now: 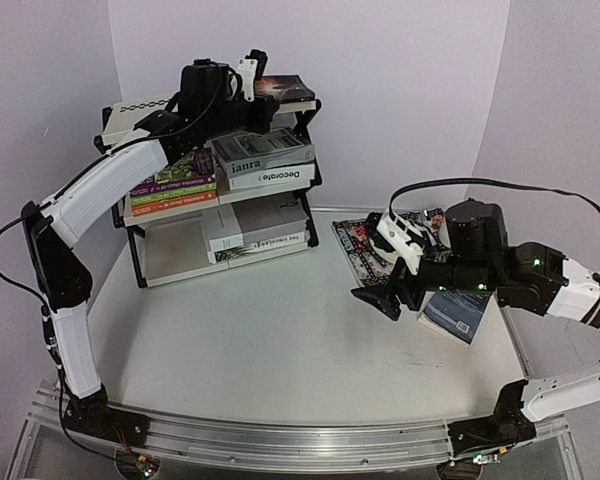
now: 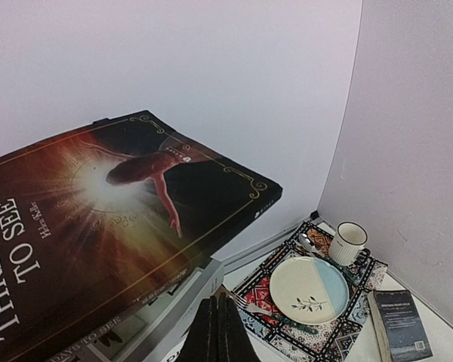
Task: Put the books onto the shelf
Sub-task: Adjust the book in the book pile on the shelf.
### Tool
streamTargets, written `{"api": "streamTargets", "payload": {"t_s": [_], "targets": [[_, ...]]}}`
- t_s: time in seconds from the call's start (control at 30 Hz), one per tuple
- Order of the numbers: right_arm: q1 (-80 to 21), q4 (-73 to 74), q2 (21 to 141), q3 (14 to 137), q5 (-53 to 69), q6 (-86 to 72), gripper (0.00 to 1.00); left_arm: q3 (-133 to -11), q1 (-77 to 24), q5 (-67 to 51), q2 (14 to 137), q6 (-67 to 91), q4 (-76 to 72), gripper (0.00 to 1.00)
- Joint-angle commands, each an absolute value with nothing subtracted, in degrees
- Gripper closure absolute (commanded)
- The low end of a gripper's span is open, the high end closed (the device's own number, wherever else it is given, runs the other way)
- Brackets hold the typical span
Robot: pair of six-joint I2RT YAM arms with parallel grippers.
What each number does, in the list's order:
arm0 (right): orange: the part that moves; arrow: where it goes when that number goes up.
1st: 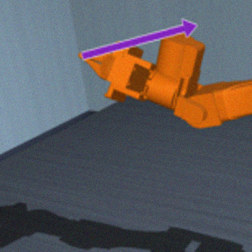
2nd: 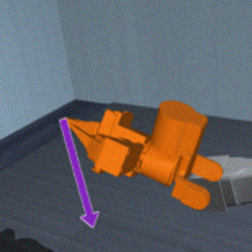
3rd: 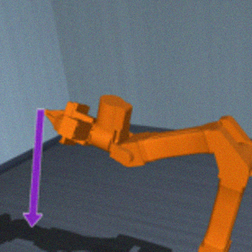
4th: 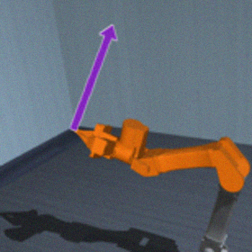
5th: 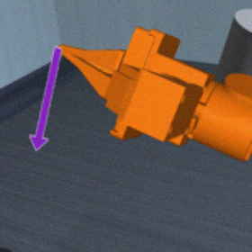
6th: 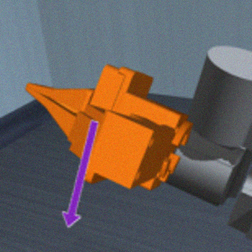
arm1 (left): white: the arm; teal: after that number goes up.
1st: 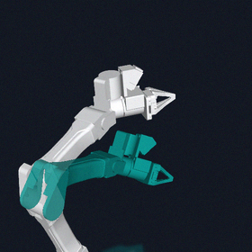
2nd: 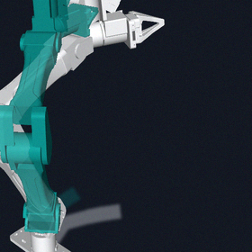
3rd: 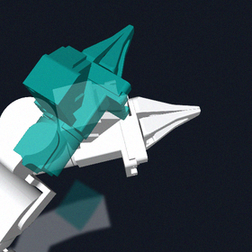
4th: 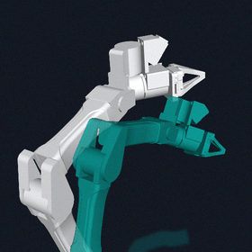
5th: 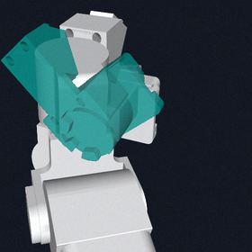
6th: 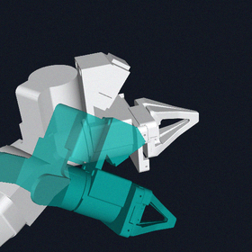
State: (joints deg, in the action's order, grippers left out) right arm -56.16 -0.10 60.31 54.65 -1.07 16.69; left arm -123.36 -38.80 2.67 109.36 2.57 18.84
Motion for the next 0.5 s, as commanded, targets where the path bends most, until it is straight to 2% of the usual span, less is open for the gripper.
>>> {"api": "streamTargets", "payload": {"t_s": [0.0, 0.47], "targets": [[-55.9, -2.04, 58.85, 54.18, -1.84, 16.08, 0.02, -127.0, -38.03, 2.29, 110.51, 2.08, 16.03, 1.0], [-55.9, -1.85, 57.98, 54.32, -2.32, 15.91, 0.02, -128.89, -36.7, 0.38, 112.19, 2.01, 15.73, 1.0]]}}
